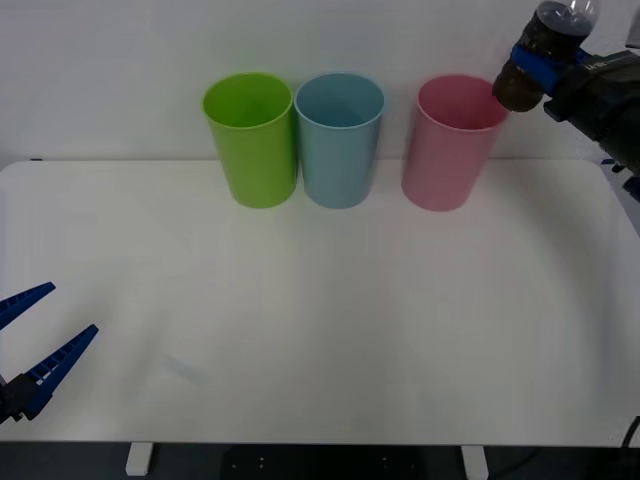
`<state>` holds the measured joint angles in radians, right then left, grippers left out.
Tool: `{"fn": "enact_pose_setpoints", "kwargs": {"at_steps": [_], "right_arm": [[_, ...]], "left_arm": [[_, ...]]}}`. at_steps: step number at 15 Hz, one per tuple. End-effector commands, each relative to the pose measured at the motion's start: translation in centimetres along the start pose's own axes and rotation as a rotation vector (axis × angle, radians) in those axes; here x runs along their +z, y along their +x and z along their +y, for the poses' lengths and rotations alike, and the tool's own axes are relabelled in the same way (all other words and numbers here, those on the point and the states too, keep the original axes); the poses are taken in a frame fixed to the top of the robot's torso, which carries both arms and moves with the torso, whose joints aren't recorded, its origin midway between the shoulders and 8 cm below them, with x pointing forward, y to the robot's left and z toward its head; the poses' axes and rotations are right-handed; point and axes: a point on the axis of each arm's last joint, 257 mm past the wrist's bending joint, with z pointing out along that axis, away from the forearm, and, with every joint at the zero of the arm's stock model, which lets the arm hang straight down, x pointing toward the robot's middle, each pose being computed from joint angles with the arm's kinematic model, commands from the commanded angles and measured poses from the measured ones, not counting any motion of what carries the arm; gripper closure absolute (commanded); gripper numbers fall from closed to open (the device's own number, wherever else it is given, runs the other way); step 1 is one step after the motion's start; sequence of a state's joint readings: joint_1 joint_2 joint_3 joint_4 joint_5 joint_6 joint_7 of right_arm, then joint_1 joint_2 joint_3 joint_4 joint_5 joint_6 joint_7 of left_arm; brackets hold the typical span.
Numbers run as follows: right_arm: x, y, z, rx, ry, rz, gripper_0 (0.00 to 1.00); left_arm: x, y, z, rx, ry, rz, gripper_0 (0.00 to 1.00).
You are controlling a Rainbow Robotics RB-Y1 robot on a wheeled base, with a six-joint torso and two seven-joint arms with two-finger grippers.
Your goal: Grasp the object on the table and drop it into the matching bin: aluminum can to the light blue bin, PET bottle to the pink bin.
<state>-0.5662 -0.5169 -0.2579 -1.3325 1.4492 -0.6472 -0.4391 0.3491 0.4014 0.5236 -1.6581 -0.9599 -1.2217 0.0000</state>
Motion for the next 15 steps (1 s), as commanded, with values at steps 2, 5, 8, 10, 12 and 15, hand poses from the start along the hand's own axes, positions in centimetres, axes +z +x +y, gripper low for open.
{"fn": "enact_pose_setpoints", "kwargs": {"at_steps": [2, 5, 8, 10, 12, 15], "right_arm": [[3.4, 0.4, -0.9, 0.009, 0.024, 0.025, 1.0], [5.4, 1.1, -1.2, 0.01, 0.051, 0.046, 1.0], [7.2, 1.7, -1.1, 0.006, 0.086, 0.056, 1.0], [7.7, 2.3, -1.0, 0.012, 0.1, 0.062, 1.0], [7.9, 2.8, -0.7, 0.004, 0.108, 0.069, 1.0], [8.2, 3.4, -0.4, 0.001, 0.125, 0.069, 1.0]], "left_arm": [[0.0, 0.0, 0.0, 0.0, 0.0, 0.0, 0.0], [0.0, 0.0, 0.0, 0.0, 0.0, 0.0, 0.0], [0.0, 0.0, 0.0, 0.0, 0.0, 0.0, 0.0], [0.0, 0.0, 0.0, 0.0, 0.0, 0.0, 0.0], [0.0, 0.0, 0.0, 0.0, 0.0, 0.0, 0.0], [0.0, 0.0, 0.0, 0.0, 0.0, 0.0, 0.0]]}}
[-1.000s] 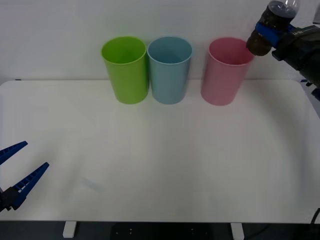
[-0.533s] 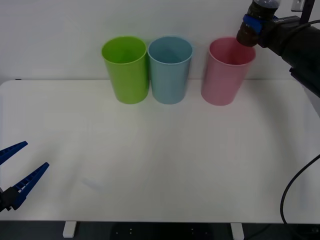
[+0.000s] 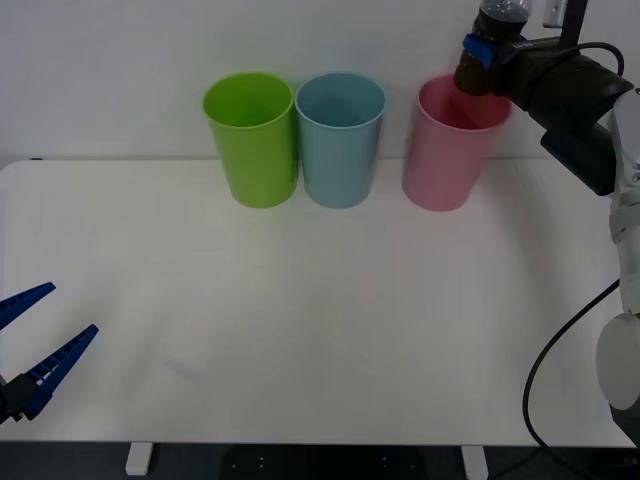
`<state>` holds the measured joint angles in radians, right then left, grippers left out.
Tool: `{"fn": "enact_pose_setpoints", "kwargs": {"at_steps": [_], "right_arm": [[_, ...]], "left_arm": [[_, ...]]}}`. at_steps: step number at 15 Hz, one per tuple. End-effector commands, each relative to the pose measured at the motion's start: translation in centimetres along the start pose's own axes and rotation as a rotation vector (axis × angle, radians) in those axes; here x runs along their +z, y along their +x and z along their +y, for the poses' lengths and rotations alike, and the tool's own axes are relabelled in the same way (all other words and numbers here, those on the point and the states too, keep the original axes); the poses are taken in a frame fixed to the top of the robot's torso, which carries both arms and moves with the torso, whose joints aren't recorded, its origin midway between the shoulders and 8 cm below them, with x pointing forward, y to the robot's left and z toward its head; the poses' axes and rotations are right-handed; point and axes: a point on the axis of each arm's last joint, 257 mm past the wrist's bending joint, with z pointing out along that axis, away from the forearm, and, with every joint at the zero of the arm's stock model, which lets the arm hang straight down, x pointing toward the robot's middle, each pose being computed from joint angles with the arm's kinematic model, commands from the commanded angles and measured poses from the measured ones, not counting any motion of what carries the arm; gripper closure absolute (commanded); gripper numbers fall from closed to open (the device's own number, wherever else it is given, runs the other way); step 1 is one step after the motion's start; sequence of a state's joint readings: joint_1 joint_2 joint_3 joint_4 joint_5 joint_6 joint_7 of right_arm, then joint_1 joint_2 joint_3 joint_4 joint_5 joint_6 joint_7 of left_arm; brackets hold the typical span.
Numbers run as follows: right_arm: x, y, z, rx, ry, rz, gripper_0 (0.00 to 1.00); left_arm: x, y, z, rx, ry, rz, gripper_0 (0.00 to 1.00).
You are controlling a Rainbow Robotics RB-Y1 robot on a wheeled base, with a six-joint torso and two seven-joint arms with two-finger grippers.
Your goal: Grasp the object on the table and drop it into the matching bin: aluminum can to the light blue bin, PET bottle to the pink bin.
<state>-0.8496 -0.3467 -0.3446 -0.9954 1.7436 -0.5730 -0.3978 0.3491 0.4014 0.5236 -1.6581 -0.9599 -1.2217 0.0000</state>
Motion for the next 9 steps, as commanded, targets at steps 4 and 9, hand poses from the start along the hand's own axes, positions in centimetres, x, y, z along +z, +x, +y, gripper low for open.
{"fn": "enact_pose_setpoints", "kwargs": {"at_steps": [4, 9], "right_arm": [[0.47, 0.56, 0.49, -0.007, 0.019, 0.0, 1.0], [0.52, 0.47, 0.45, -0.025, 0.022, -0.001, 0.0]], "left_arm": [[0.0, 0.0, 0.0, 0.0, 0.0, 0.0, 0.0], [0.0, 0.0, 0.0, 0.0, 0.0, 0.0, 0.0]]}}
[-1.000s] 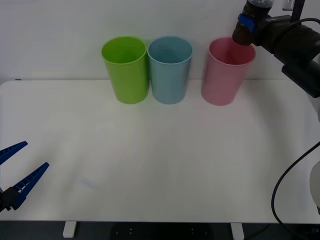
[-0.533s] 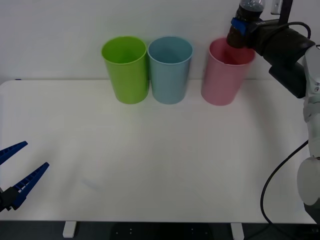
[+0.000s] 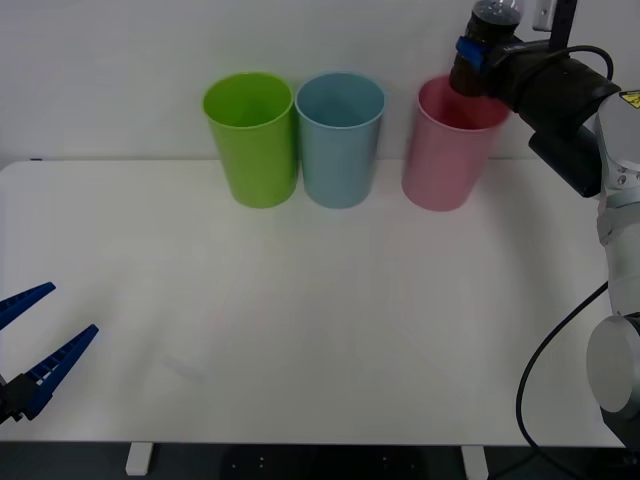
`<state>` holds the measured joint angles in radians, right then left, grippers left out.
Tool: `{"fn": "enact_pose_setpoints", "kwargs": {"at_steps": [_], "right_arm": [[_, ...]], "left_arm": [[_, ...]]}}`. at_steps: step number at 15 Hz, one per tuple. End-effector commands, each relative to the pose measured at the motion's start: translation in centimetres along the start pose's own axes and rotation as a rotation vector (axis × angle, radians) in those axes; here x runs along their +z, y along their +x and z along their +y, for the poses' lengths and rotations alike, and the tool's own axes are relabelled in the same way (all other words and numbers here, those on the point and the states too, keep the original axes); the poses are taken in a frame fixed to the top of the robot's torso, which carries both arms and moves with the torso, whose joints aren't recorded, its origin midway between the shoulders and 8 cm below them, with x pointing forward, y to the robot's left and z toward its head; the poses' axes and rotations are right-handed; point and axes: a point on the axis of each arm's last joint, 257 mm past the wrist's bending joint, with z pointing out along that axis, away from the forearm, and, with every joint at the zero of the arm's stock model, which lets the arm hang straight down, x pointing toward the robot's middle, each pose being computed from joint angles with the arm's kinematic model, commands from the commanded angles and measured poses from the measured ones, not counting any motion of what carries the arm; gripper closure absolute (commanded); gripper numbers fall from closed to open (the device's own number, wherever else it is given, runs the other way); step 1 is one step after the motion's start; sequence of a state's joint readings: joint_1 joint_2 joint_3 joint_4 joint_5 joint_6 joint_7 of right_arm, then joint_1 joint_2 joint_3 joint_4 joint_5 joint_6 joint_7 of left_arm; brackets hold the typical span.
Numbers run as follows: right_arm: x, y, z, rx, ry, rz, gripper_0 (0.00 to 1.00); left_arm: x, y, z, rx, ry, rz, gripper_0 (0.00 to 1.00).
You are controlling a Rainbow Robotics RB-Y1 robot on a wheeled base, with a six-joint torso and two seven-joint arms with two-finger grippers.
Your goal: Grasp the object on the table and drop it into the matching bin: aluminum can to the light blue bin, PET bottle to the pink bin.
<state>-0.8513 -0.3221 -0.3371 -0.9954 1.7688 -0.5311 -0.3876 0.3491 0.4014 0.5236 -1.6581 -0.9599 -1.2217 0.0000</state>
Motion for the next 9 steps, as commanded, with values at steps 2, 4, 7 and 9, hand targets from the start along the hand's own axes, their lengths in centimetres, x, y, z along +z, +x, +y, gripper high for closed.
{"fn": "enact_pose_setpoints", "kwargs": {"at_steps": [2, 4, 7, 9], "right_arm": [[-0.02, 0.04, -0.07, -0.021, 0.001, 0.002, 0.0], [-0.07, 0.15, -0.09, -0.022, 0.0, 0.004, 0.0], [-0.5, 0.56, 0.15, -0.005, -0.026, 0.008, 0.0], [-0.63, 0.32, -0.16, -0.006, -0.022, 0.001, 0.0]], "left_arm": [[0.0, 0.0, 0.0, 0.0, 0.0, 0.0, 0.0], [0.0, 0.0, 0.0, 0.0, 0.0, 0.0, 0.0], [0.0, 0.0, 0.0, 0.0, 0.0, 0.0, 0.0], [0.0, 0.0, 0.0, 0.0, 0.0, 0.0, 0.0]]}}
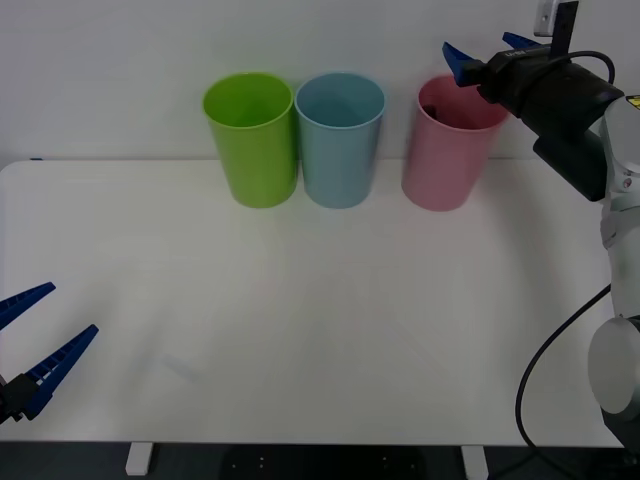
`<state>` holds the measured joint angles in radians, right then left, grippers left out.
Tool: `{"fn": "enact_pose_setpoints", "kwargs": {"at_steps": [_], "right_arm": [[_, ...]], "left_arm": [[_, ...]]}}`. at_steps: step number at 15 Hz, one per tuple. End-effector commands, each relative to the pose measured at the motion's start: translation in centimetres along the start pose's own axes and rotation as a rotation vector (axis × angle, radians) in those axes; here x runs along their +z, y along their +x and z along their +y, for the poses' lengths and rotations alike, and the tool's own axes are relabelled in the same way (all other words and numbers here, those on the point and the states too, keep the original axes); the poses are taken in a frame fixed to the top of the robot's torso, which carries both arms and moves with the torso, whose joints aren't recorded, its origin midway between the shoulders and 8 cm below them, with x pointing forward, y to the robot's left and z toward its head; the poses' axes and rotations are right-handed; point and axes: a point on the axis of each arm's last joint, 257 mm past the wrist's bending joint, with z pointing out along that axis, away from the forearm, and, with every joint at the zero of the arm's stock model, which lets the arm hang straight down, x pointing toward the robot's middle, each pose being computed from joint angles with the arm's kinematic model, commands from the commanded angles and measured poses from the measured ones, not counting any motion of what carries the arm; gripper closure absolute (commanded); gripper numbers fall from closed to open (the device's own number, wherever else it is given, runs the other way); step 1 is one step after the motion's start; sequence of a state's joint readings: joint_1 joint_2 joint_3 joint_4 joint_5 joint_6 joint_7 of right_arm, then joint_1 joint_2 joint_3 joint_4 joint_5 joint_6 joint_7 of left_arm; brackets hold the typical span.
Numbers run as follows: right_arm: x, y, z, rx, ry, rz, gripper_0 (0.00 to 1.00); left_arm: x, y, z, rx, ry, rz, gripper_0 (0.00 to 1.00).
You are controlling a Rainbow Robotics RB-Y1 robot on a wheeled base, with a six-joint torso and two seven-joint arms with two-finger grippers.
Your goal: Grasp the object on the table and drop it into the matching bin: aluminum can to the light blue bin, PET bottle to the pink bin.
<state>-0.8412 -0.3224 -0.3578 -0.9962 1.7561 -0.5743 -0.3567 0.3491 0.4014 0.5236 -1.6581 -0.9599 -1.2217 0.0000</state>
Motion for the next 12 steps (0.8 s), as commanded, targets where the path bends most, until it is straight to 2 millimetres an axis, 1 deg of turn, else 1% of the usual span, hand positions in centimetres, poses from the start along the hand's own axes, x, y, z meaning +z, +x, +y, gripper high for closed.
{"fn": "enact_pose_setpoints", "kwargs": {"at_steps": [1, 3, 6, 8, 10, 12], "right_arm": [[-0.2, -0.2, -0.3, 0.005, -0.001, -0.01, 0.0], [-0.6, -0.5, 0.2, 0.019, -0.026, -0.023, 0.0], [-2.3, -0.8, 1.1, 0.014, -0.054, -0.054, 0.0], [-3.7, -1.0, 2.0, 0.007, -0.083, -0.073, 0.0], [-5.4, -1.0, 3.4, 0.005, -0.143, -0.083, 0.0], [-7.1, -0.8, 4.0, -0.001, -0.182, -0.085, 0.0]], "left_arm": [[0.0, 0.0, 0.0, 0.0, 0.0, 0.0, 0.0], [0.0, 0.0, 0.0, 0.0, 0.0, 0.0, 0.0], [0.0, 0.0, 0.0, 0.0, 0.0, 0.0, 0.0], [0.0, 0.0, 0.0, 0.0, 0.0, 0.0, 0.0], [0.0, 0.0, 0.0, 0.0, 0.0, 0.0, 0.0], [0.0, 0.0, 0.0, 0.0, 0.0, 0.0, 0.0]]}}
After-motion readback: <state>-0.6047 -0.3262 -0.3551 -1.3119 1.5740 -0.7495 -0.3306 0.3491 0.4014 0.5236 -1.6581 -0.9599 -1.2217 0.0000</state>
